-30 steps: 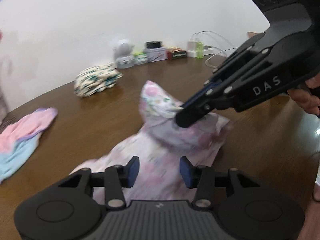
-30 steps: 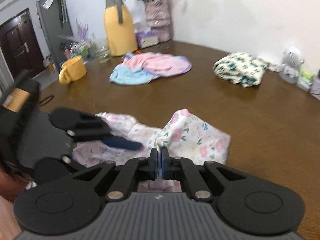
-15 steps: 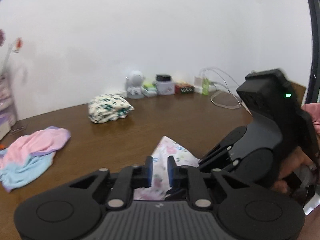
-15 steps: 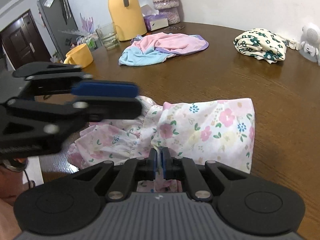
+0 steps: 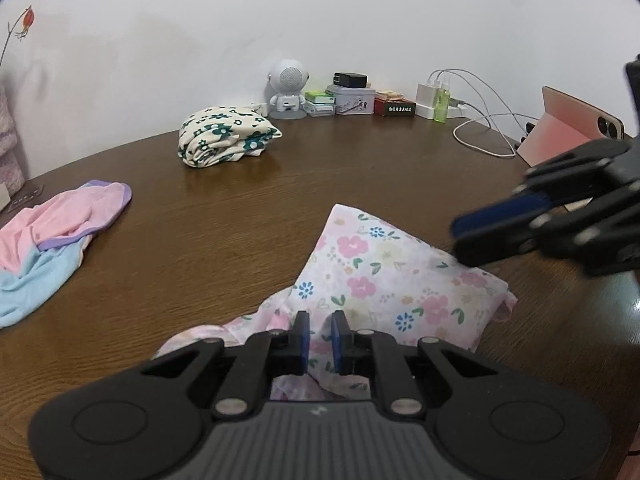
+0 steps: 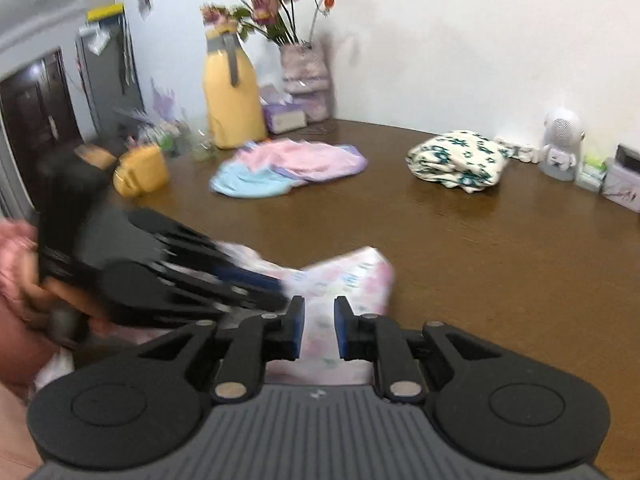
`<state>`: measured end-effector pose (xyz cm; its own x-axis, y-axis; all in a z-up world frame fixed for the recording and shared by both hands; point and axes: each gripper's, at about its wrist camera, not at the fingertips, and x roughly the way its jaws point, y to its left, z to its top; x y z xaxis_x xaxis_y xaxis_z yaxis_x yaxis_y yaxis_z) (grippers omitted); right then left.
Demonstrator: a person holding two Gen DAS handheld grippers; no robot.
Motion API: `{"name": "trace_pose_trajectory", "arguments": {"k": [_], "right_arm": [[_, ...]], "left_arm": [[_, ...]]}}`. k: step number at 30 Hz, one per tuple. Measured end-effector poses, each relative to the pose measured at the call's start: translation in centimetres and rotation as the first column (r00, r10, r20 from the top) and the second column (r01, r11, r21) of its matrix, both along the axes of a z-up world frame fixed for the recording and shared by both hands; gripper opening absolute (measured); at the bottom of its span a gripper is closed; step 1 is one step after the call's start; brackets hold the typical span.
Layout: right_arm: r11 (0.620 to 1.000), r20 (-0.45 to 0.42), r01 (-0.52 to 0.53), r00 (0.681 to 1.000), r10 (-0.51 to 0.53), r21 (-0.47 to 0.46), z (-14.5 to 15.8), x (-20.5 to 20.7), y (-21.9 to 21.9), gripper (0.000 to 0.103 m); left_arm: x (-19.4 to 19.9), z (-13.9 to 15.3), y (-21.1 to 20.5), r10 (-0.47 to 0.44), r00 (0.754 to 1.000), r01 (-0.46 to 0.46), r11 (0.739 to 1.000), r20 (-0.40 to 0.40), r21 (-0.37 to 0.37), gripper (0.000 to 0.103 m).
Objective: Fold clothes
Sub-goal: 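Release the dress with the left gripper and smooth it with the right gripper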
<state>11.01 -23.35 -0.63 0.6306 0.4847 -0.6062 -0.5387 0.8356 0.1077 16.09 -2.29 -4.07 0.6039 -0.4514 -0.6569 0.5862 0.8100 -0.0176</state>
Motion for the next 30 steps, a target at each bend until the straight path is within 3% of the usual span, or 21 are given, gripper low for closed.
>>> {"name": "trace_pose_trajectory", "arguments": {"k": [5,11,15,17,21,26,30], "right_arm": [[0.997,-0.006,-0.016,1.0,0.016,-0.078,-3.3,0.6,1.0,0.017],[0.995,-0.004,-0.018,1.0,0.017,-0.095,-3.8,0.6,1.3,0.017],[0.997,0.025,-0.012,1.0,0.014,-0.073,-2.4,0.8,1.2,0.017],[1.0,0.059,-0.003,0.998,0.004,-0.026,-0.9,1.2,0.6,0.017],[1.0,0.075,-0.01,0.997,0.012,-0.023,0.1,4.1,1.0,0.017],[0.996,-0.041,-0.014,0.999,0.011,-0.086,-2.7,7.5,2.6,0.016],[0.998,-0.053,0.005,0.999,-0.009,-0.068,-4.2,7.7,2.7,0.016]], "left_arm": [[-1.2,0.6,0.3,0.005,1.0,-0.005,1.0,0.011,-0.025,0.011],[-3.9,1.7,-1.3,-0.097,0.993,0.097,0.995,0.067,0.004,0.025],[-3.9,-0.2,-2.2,-0.087,0.995,0.082,0.991,0.044,0.101,0.023],[-3.9,-0.5,-2.2,-0.083,0.996,0.079,0.992,0.038,0.098,0.023],[-3.9,-0.6,-2.2,-0.078,0.996,0.074,0.992,0.04,0.098,0.023],[-3.8,-0.6,-1.7,-0.066,0.997,0.064,0.995,0.031,0.073,0.023],[-3.7,-0.5,-1.6,-0.071,0.997,0.069,0.995,0.027,0.072,0.024]]}}
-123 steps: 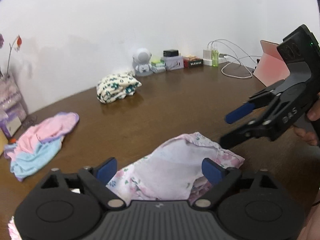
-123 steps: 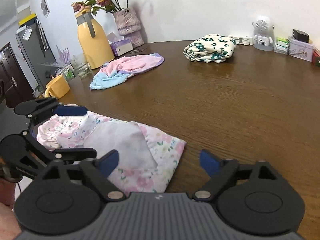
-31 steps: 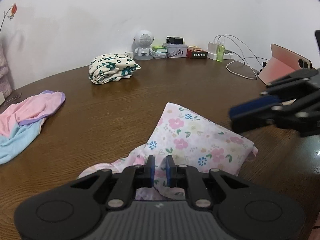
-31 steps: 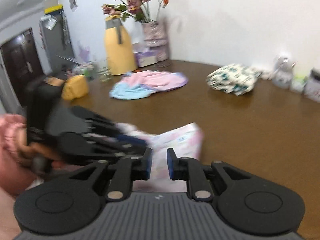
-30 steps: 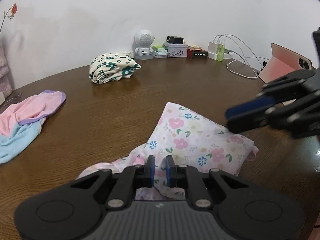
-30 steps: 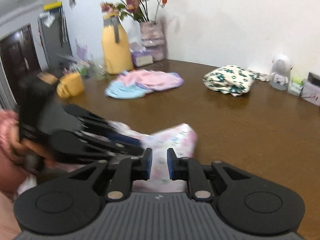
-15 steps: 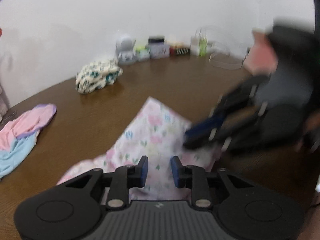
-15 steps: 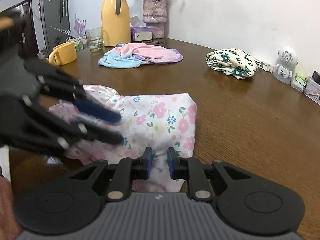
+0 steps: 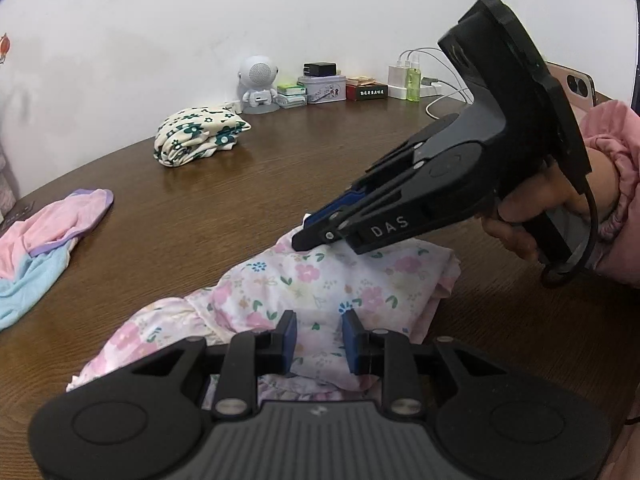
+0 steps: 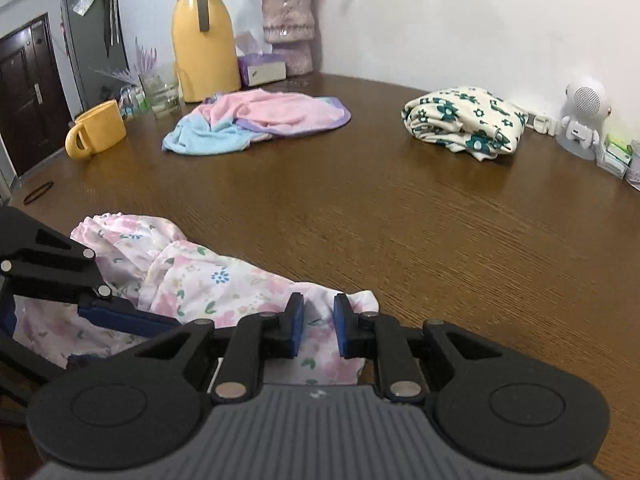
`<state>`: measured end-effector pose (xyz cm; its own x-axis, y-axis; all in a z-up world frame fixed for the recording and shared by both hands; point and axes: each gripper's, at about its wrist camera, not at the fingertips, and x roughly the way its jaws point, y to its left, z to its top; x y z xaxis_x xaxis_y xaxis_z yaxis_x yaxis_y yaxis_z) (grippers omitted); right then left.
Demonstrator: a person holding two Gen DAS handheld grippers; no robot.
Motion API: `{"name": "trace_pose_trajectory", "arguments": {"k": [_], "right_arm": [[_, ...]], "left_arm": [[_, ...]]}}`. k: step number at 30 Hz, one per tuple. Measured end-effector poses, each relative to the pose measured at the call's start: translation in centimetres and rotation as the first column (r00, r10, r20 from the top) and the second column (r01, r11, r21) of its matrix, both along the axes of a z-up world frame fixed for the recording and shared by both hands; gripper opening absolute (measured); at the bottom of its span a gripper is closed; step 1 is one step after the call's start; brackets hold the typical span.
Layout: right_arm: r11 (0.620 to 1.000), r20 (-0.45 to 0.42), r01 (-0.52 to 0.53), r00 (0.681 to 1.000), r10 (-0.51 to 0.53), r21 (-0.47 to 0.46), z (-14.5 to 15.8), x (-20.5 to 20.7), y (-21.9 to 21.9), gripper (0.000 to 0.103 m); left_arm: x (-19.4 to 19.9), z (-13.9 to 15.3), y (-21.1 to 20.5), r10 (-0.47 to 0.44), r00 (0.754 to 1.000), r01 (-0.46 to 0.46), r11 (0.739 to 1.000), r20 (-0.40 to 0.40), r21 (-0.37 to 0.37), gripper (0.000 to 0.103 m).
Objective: Fold clothes
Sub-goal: 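Release the dress with the left gripper and smooth it with the right gripper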
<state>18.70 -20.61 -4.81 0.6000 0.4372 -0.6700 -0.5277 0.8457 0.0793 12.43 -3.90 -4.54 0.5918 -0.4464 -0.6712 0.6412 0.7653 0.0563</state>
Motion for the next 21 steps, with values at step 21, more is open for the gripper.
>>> {"name": "trace_pose_trajectory", "arguments": {"k": [21], "right_arm": [[0.892,-0.324,0.212,0.943,-0.079,0.399,-1.7,-3.1,-9.2,0.04]], "left_arm": [[0.5,0.2,0.0,-0.004,0.999,0.001,0.997,0.037,0.083,0.026]]}}
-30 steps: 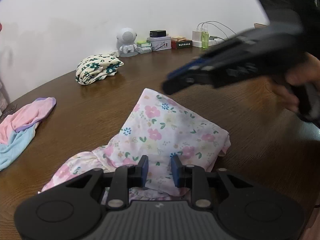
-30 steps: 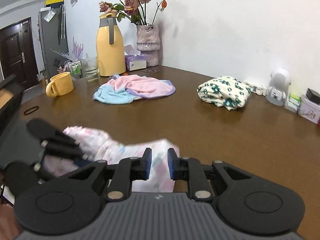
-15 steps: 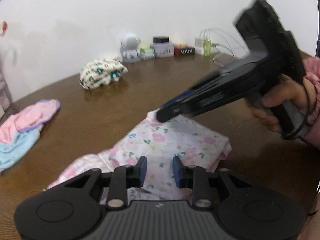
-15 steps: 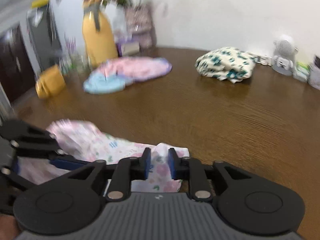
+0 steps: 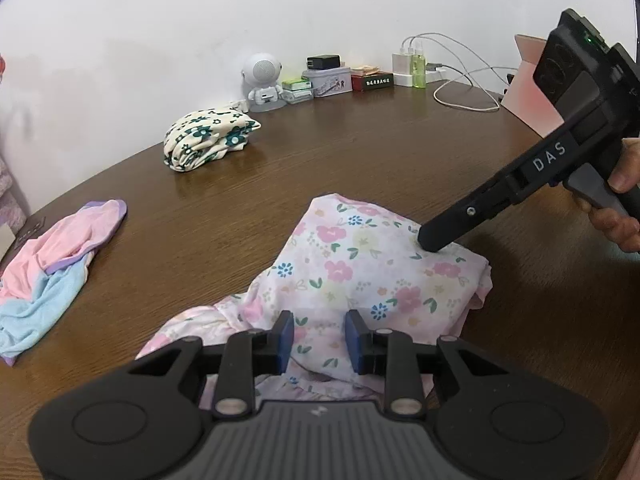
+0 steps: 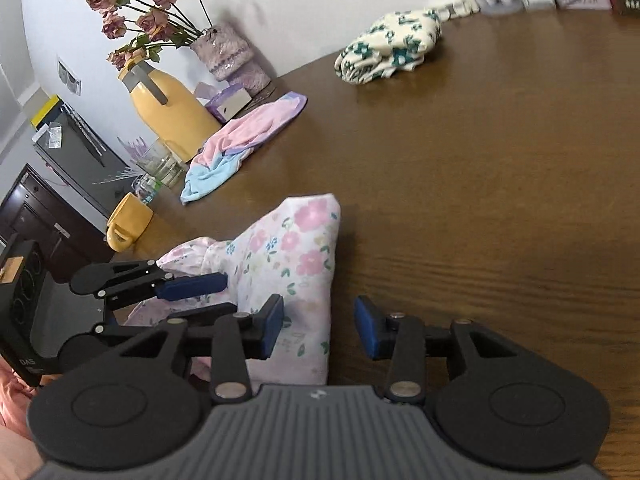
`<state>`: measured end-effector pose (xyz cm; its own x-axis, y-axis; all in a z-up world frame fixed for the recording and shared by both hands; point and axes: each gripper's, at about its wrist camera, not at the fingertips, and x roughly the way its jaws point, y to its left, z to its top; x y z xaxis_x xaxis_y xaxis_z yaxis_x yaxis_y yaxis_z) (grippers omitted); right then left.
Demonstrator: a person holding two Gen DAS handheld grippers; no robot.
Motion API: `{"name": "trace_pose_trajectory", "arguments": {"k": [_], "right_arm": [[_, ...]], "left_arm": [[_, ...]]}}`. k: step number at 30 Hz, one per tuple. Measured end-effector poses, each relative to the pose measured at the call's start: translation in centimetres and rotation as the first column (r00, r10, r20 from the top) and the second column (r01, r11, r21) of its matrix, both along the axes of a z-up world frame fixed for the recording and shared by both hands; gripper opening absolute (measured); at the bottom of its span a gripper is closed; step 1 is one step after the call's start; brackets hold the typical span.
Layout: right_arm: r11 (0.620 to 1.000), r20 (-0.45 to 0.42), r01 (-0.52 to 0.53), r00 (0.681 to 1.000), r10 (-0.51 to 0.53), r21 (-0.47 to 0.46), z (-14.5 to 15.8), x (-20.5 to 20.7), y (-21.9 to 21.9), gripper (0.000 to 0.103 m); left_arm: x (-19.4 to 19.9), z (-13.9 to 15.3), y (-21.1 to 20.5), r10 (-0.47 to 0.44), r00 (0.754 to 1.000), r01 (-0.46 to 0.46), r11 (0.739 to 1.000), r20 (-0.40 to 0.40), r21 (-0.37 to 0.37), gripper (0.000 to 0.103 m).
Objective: Fold clothes
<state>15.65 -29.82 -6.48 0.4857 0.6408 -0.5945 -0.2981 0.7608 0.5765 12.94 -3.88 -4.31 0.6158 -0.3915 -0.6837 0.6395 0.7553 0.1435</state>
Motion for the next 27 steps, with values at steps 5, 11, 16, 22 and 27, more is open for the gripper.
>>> {"name": "trace_pose_trajectory", "arguments": {"k": [5,11,16,22,27], "right_arm": [[0.996,-0.03,-0.009,0.999,0.012,0.094,-1.0,0.9,0.3,0.033],[0.984,-0.088,0.03,0.996,-0.015,0.177,-1.7,1.3,-0.3,0.014],[1.0,0.036,0.008,0.999,-0.008,0.001,2.3,0.6,-0.7,0.012],[0.958,0.135,-0.027,0.988,0.068,-0.287,7.8,0.5,0.0,0.012],[0.902,0.19,-0.059,0.97,0.154,-0.429,10.4,-0.3,3.2,0.012]], "left_arm": [[0.1,-0.1,0.4,0.005,1.0,-0.005,1.0,-0.007,-0.013,0.027],[-0.2,0.4,0.6,0.028,1.0,-0.028,0.999,0.0,-0.029,0.027],[-0.9,1.8,0.3,0.003,0.999,-0.002,1.0,0.041,-0.03,0.026],[0.5,1.0,-4.0,-0.114,0.993,0.113,0.993,0.041,0.039,0.019],[2.5,-0.6,-7.7,-0.138,0.99,0.137,0.99,0.04,0.037,0.015]]}}
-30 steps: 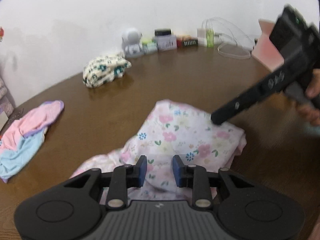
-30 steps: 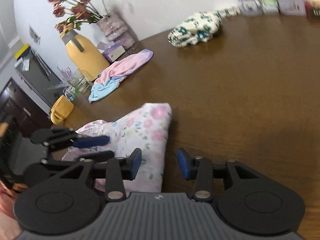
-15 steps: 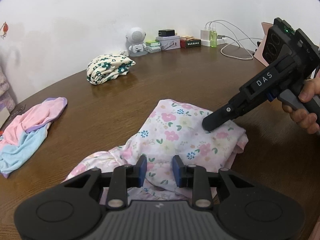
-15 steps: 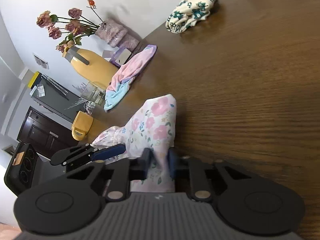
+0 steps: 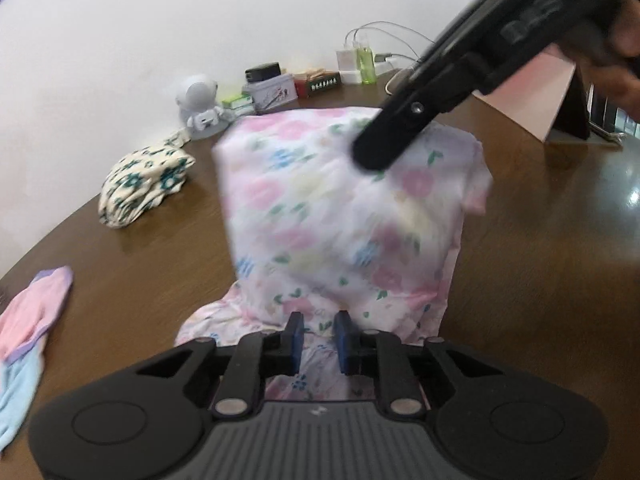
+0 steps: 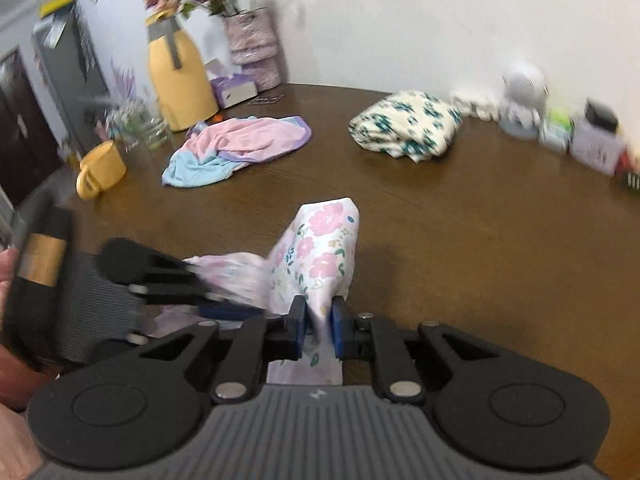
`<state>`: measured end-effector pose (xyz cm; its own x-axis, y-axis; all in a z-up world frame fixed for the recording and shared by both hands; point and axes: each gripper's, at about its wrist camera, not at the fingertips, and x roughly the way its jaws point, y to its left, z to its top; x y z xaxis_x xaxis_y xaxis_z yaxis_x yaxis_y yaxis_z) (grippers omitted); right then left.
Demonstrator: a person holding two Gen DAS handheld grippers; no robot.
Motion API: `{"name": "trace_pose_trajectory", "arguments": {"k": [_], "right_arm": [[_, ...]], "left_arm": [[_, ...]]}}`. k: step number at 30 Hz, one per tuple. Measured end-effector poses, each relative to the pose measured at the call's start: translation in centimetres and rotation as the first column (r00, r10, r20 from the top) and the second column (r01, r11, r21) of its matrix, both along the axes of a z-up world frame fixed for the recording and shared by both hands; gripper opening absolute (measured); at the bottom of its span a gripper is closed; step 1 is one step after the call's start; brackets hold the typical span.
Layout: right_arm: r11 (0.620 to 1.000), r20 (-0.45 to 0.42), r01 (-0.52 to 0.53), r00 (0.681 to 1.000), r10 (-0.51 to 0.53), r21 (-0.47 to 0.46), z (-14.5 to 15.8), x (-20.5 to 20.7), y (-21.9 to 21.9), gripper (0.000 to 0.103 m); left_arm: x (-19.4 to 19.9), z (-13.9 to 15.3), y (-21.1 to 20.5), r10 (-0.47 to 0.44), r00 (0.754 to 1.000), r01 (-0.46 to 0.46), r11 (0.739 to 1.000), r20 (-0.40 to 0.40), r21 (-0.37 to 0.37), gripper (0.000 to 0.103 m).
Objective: Fold clothes
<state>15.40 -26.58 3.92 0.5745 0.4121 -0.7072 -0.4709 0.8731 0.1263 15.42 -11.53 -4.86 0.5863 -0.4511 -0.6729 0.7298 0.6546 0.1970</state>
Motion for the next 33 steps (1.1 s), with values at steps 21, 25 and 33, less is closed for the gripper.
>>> {"name": "trace_pose_trajectory", "arguments": {"k": [21,25,33], "right_arm": [[0.937,0.042,-0.209,0.972,0.23,-0.278,-1.0,-3.2,12.6,0.013],[0.936,0.003,-0.235,0.97,0.244,-0.264,-2.6,-3.4,14.0,0.013],[0.962,-0.037,-0.219,0.976,0.216,-0.161,-4.8,-3.0,14.3,0.015]], "left_arm": [[-2.8,-0.6,9.0,0.096,0.994,-0.103,0.987,-0.059,-0.125,0.032],[-3.1,-0.8,10.0,0.105,0.992,-0.116,0.98,-0.074,-0.163,0.033],[-6.9,1.1,14.9,0.22,0.975,-0.221,0.96,-0.025,-0.173,0.035]]}}
